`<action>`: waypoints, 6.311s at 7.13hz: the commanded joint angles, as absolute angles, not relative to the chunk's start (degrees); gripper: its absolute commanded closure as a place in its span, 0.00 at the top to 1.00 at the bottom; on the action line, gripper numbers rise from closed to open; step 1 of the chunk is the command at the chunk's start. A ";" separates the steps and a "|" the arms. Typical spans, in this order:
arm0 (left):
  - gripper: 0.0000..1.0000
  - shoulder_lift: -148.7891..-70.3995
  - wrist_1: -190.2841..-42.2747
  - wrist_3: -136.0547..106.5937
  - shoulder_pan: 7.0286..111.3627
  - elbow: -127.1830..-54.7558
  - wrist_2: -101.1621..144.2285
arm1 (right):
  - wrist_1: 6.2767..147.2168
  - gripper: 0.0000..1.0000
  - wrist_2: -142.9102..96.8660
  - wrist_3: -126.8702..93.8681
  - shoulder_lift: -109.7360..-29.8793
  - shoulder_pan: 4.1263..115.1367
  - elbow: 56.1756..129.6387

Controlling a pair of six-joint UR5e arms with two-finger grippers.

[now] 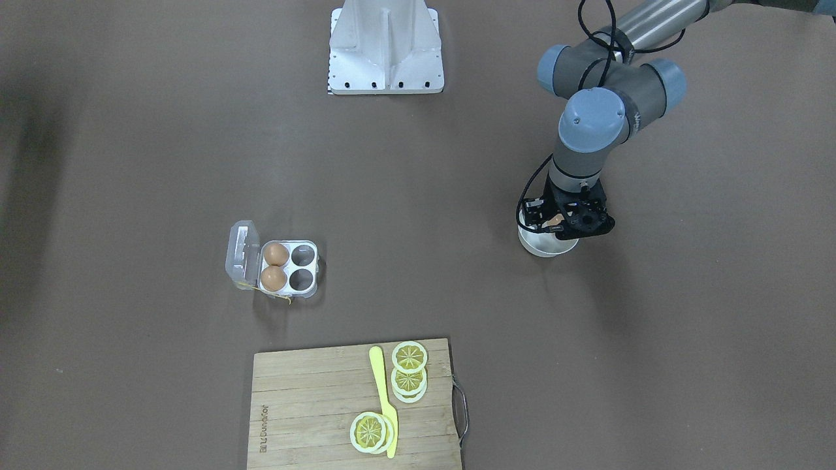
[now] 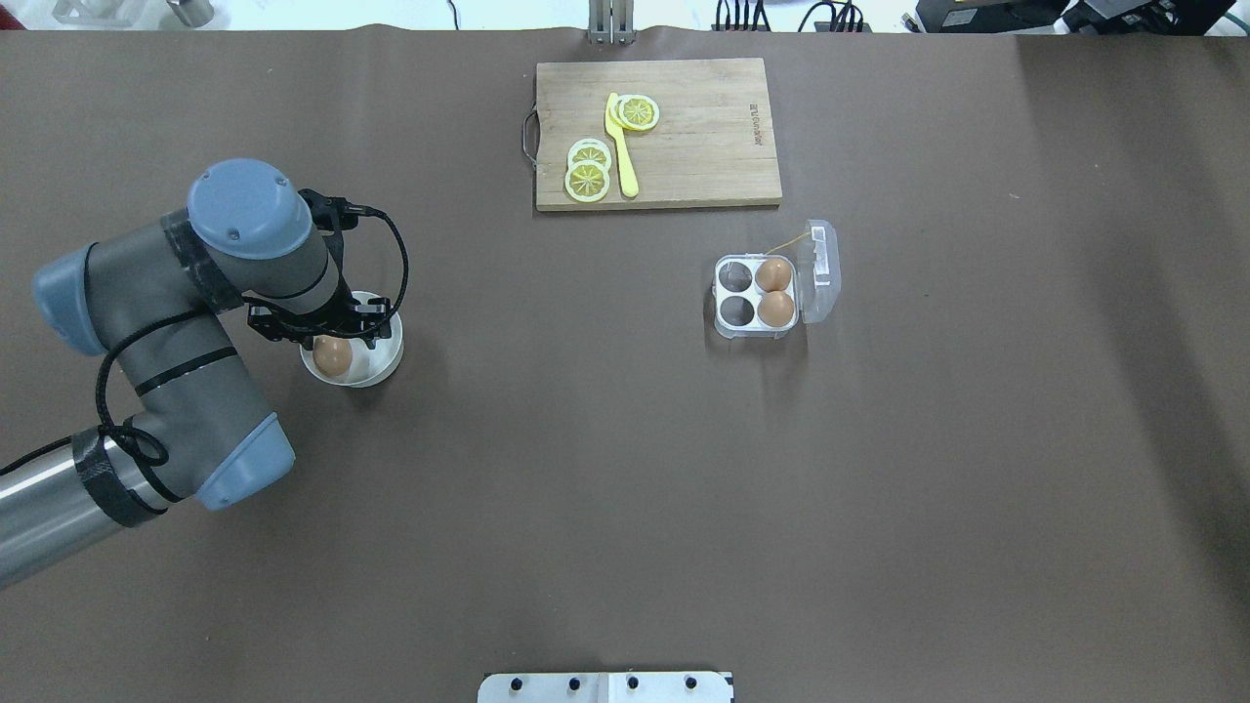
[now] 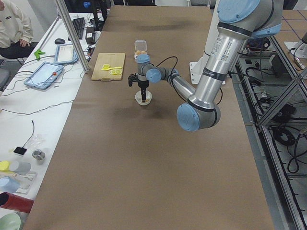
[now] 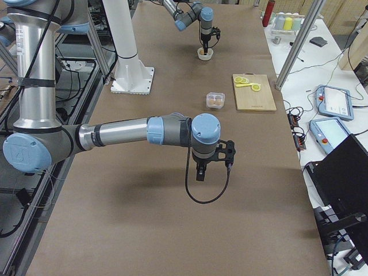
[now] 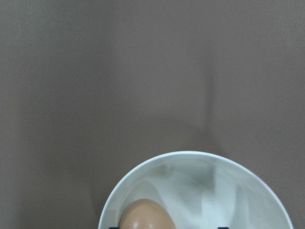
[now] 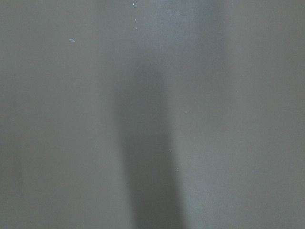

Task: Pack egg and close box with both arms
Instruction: 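Lower the left gripper into the bowl and close on the brown egg, then lift the egg with the left gripper and carry it to the egg box, then lower the egg into an empty slot and open the left gripper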

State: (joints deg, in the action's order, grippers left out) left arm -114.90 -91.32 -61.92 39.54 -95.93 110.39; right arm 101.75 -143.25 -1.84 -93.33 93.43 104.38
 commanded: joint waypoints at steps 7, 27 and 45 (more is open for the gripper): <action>0.71 -114.87 -91.58 -61.96 37.80 -95.54 110.48 | 101.87 1.00 -143.26 -1.93 -93.34 93.43 104.50; 0.00 -125.31 -104.11 -69.17 35.91 -101.09 97.73 | 101.52 1.00 -145.20 -1.93 -93.17 93.43 105.47; 0.00 -156.00 -123.92 -73.74 18.11 -54.33 57.22 | 101.87 1.00 -145.72 -4.13 -91.32 90.62 104.59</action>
State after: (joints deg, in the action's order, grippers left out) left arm -155.39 -123.25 -73.77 18.05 -55.87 57.19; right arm 101.83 -145.79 -4.15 -91.37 90.62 104.71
